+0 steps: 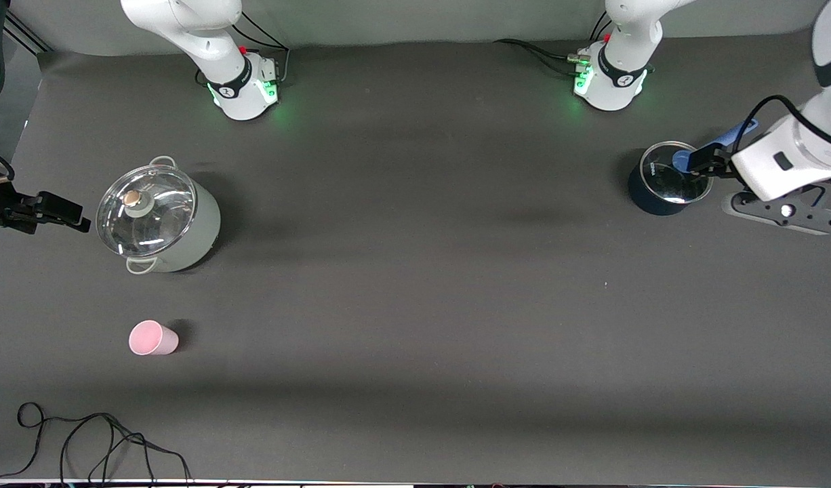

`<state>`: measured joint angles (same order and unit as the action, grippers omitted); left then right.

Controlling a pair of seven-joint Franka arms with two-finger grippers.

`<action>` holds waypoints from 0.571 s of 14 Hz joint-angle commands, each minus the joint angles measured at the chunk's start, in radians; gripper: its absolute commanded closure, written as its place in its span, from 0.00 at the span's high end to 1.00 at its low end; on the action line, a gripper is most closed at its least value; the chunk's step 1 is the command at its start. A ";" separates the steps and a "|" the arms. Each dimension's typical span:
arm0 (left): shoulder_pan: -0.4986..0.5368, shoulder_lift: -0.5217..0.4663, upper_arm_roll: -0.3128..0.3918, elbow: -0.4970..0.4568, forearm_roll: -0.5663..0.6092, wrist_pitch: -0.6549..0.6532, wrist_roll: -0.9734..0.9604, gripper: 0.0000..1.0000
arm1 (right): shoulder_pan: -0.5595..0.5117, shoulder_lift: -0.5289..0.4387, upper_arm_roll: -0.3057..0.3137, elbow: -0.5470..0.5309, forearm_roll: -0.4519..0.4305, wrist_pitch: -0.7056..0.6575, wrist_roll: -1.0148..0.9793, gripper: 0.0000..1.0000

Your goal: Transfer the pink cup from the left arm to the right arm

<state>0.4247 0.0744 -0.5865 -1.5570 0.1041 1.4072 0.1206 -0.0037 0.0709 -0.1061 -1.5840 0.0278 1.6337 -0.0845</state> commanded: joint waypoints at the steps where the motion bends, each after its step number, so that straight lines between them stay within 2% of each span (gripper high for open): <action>1: -0.003 -0.073 0.002 -0.081 -0.021 0.050 -0.039 1.00 | 0.017 -0.022 -0.017 -0.016 0.009 0.012 0.014 1.00; 4: -0.033 -0.077 0.028 -0.081 -0.041 0.046 -0.039 1.00 | 0.019 -0.022 -0.014 -0.008 -0.003 0.012 0.012 1.00; 5: -0.088 -0.088 0.097 -0.089 -0.041 0.045 -0.039 1.00 | 0.021 -0.022 -0.012 -0.002 -0.003 0.012 0.011 1.00; 7: -0.278 -0.096 0.297 -0.103 -0.041 0.046 -0.039 1.00 | 0.025 -0.023 -0.009 0.004 -0.006 0.011 0.012 1.00; 8: -0.359 -0.108 0.374 -0.116 -0.043 0.049 -0.039 1.00 | 0.025 -0.023 -0.007 0.006 -0.006 0.012 0.014 1.00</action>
<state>0.2183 0.0229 -0.3706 -1.6153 0.0760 1.4306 0.0949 0.0052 0.0637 -0.1078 -1.5802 0.0272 1.6439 -0.0845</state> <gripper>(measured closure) 0.000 0.000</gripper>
